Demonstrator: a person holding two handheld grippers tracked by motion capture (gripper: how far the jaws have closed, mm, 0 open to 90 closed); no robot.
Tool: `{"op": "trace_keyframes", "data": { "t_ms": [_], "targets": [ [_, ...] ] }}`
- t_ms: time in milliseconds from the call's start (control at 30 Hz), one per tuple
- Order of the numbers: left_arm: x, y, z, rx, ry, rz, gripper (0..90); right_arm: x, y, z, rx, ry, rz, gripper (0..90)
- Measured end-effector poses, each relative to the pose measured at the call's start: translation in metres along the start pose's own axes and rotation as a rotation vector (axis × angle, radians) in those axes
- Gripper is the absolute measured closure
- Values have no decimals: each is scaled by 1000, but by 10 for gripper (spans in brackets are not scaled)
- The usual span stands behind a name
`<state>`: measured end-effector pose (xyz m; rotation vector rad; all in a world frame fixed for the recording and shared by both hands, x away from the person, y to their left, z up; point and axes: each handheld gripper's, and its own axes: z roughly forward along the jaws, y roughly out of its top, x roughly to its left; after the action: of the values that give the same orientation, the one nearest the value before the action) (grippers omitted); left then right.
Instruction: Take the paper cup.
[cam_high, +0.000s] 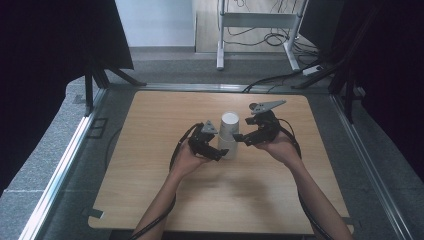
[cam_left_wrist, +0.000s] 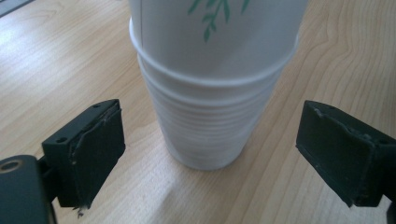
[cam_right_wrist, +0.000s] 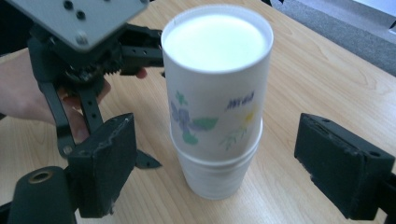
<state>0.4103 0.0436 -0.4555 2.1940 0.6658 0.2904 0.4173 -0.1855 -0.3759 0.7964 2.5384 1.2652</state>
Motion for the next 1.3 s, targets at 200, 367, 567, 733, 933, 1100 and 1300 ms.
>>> {"op": "trace_keyframes", "data": {
  "t_ms": [200,367,567,733,933,1100,1300],
  "targets": [
    [1,5,4,-11,-14,0,106,0,11,5,10,0,-3,134],
    [4,8,6,-20,-26,-12,121,-2,18,7,14,-2,-5,135],
    [5,12,7,-25,-34,-7,138,-2,24,11,22,-4,-10,139],
    [6,14,9,-25,-29,-4,165,-4,29,15,29,-7,-17,157],
    [7,13,10,-33,-38,-9,197,-5,33,17,33,-6,-21,180],
    [7,13,10,-35,-39,-7,204,-5,37,19,39,-11,-30,211],
    [7,13,9,-33,-38,-3,209,-4,42,22,54,-3,-47,274]
  ]
}}
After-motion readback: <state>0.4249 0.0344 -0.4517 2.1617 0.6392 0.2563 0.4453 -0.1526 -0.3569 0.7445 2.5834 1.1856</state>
